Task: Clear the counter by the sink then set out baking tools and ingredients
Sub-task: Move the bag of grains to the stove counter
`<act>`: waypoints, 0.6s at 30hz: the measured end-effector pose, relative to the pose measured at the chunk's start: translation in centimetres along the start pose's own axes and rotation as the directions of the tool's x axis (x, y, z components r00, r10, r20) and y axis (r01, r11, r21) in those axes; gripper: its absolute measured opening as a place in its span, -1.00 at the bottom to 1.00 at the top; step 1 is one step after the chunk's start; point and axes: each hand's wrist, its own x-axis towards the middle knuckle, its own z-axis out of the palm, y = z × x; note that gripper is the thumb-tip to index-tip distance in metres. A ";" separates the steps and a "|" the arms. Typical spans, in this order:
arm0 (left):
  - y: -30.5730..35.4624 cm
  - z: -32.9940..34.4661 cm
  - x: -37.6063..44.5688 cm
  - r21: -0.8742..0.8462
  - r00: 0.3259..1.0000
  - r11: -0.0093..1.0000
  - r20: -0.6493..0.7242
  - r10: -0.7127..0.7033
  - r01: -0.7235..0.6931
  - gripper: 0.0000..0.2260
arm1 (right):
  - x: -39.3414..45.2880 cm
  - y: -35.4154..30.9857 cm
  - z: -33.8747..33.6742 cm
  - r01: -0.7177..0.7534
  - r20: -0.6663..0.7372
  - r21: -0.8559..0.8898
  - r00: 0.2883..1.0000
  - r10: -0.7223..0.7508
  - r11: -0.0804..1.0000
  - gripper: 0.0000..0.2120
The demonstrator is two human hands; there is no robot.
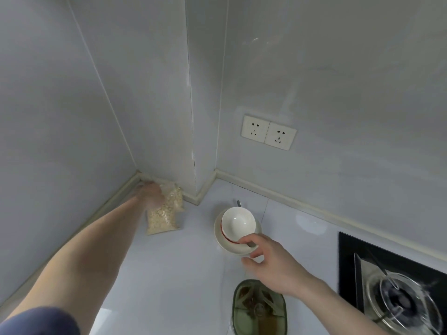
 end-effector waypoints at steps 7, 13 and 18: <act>-1.5 1.1 2.0 0.069 0.997 0.997 0.066 0.026 -0.031 -0.73 | 0.9 -0.7 0.1 -0.020 -0.002 -0.005 1.000 0.020 1.000 -0.71; -2.6 1.6 2.5 -0.029 0.999 0.998 -0.022 0.048 -0.049 -0.72 | 1.6 -1.6 0.7 -0.038 0.034 -0.031 0.999 0.039 0.999 -0.70; -3.7 2.3 2.8 -0.068 0.997 0.997 -0.072 0.037 -0.041 -0.78 | 2.8 -2.3 1.2 0.000 0.049 -0.044 0.999 0.002 0.999 -0.71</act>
